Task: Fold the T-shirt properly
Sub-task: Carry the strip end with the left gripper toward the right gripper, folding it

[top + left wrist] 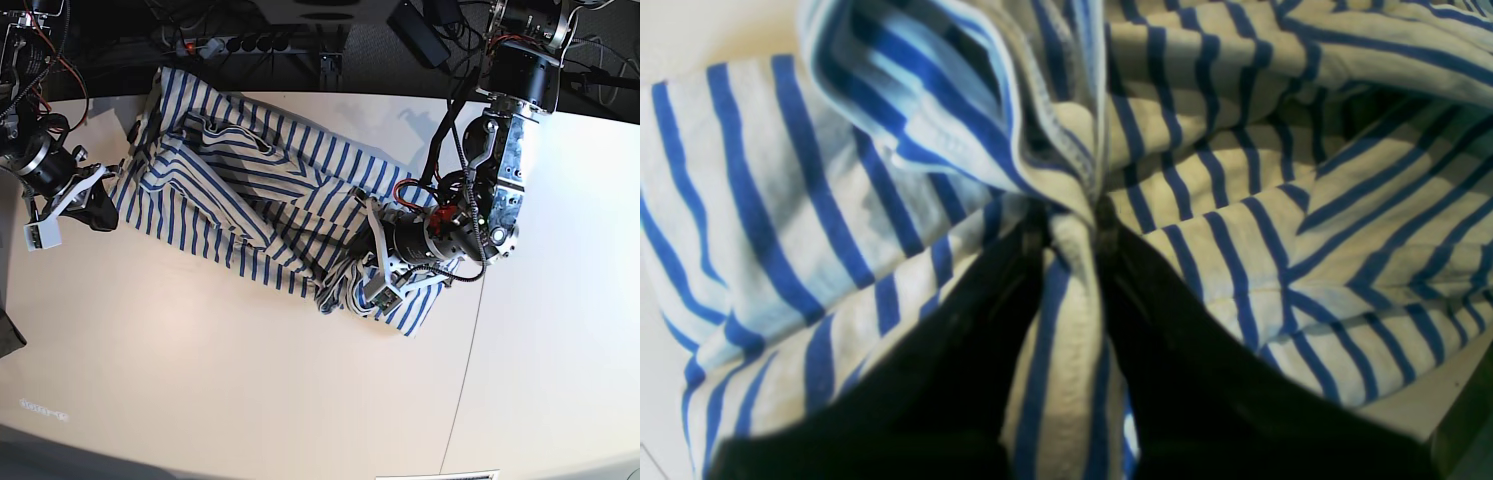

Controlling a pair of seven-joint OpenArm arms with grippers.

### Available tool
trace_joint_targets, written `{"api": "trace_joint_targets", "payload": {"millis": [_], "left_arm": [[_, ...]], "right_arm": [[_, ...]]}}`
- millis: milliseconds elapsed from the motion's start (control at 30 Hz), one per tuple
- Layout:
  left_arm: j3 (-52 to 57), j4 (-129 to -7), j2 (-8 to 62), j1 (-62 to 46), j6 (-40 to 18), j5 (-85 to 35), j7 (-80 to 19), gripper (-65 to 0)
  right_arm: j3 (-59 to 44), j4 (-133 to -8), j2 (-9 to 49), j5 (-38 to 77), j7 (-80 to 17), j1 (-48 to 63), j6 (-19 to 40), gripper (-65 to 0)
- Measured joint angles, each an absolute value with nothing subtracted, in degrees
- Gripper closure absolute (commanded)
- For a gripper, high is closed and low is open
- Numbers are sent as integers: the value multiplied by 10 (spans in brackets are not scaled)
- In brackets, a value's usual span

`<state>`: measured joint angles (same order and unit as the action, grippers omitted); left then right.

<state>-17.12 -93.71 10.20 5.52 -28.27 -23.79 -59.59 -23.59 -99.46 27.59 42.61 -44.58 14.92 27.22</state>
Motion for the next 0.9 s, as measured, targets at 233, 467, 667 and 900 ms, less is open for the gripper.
{"api": "trace_joint_targets", "payload": {"millis": [233,467,667,900], "left_arm": [[-171,-997,102,47,-282,-239,-596,0],[-170,-1014,60,8,-283,-243,-584,0],[-170,-1015,35,6,-283,-237,-583,0],[-169,-1015,34,4,-282,-237,-582,-257]], "right_arm": [[-236,-994,276,416,-439,149,272,0],[-236,-985,276,411,-430,149,272,0],[-236,-985,276,411,-431,149,272,0],[-236,-985,276,411,-431,149,272,0]]}}
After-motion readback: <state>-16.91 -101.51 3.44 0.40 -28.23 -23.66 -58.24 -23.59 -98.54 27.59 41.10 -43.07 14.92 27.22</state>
